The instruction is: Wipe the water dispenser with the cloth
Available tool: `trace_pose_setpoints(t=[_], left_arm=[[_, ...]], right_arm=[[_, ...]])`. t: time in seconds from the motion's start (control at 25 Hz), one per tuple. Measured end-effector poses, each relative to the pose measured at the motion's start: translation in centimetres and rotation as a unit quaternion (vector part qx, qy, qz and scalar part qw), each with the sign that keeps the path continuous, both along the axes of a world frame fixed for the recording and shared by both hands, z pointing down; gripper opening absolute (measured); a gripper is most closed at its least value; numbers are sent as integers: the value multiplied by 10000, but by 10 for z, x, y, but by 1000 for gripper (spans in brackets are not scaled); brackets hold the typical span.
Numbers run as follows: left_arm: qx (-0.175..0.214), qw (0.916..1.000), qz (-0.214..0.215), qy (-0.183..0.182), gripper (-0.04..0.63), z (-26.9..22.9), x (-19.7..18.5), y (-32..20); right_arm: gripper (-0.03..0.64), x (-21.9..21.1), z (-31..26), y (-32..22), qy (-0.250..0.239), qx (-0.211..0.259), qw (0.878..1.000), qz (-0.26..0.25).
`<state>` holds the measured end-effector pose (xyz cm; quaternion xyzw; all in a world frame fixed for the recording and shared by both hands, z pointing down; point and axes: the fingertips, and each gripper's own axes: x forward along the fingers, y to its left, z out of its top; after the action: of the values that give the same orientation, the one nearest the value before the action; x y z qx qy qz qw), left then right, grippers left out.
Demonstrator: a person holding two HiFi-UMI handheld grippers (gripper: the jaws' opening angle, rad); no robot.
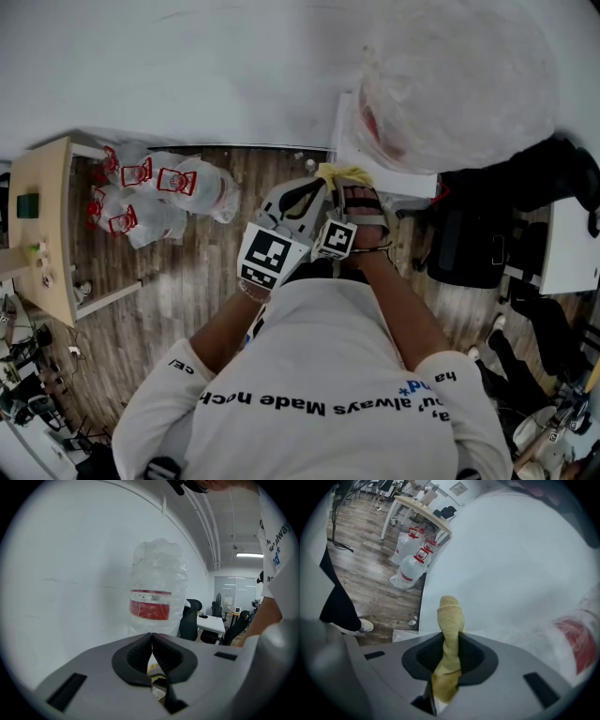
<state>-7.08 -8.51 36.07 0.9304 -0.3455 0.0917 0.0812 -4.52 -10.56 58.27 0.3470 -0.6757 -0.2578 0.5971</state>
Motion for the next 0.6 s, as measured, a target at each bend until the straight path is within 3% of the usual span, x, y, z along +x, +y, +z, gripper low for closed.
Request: trace_pose_setpoints(t=[0.2,0.48,0.6], left_arm=[[0,10000,-10,-24,20,0,-2,1],[10,10000,-6,-53,20,0,0,4],[8,10000,3,-68,20,0,3,4]], right_arm=[[83,-3,-8,-12,39,233,9997,-110],[81,16,21,-8,464,-55,9988,-126],[83,18,20,-10,297,-158,9994,27]])
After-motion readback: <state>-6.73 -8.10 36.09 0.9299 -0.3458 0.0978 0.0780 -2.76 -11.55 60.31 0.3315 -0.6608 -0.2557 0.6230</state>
